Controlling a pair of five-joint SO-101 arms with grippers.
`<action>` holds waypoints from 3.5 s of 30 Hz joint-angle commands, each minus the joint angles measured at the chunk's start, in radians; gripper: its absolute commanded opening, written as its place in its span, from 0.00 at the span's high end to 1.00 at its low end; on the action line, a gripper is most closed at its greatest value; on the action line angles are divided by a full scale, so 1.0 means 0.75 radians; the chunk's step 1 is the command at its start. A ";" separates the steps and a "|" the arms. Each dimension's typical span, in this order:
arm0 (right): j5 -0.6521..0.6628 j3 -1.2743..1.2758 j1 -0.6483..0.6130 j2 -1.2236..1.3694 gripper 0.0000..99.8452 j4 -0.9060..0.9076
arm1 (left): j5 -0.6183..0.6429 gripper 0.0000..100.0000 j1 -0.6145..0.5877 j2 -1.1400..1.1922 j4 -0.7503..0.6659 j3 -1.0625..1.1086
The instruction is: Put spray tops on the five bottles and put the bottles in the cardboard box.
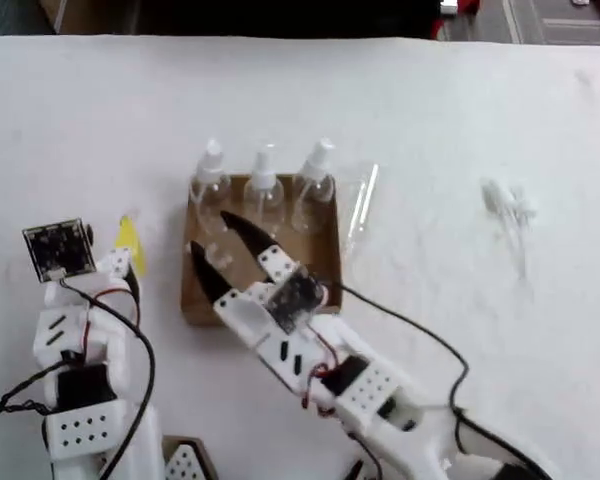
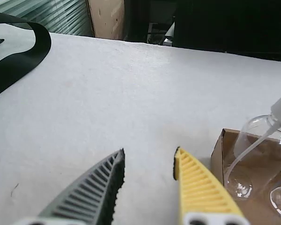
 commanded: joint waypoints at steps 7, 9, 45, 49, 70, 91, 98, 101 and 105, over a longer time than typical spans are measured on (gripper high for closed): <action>-0.004 0.333 0.103 -0.965 0.84 0.071 | 0.002 0.83 -0.015 -0.024 -0.041 -0.006; -0.012 0.325 0.175 -1.118 0.84 0.249 | 0.002 0.83 -0.015 -0.024 -0.041 -0.004; 0.070 0.241 1.302 -1.507 0.84 1.372 | -0.008 0.83 0.013 -0.024 -0.045 0.025; 0.145 0.072 1.130 -1.505 0.84 1.625 | -0.010 0.83 0.013 -0.024 -0.045 0.025; 0.513 -1.884 1.695 0.455 0.83 2.438 | -0.010 0.83 0.019 -0.024 -0.045 0.035; 0.518 -3.942 1.701 2.415 0.84 3.045 | -0.010 0.83 0.021 -0.024 -0.045 0.037; 0.518 -4.145 1.703 2.646 0.84 2.945 | -0.010 0.83 0.021 -0.024 -0.043 0.037; 0.518 -4.124 1.707 2.669 0.84 2.916 | -0.010 0.83 0.021 -0.024 -0.043 0.037; 0.520 -4.128 1.705 2.695 0.84 2.912 | -0.010 0.83 0.021 -0.024 -0.043 0.037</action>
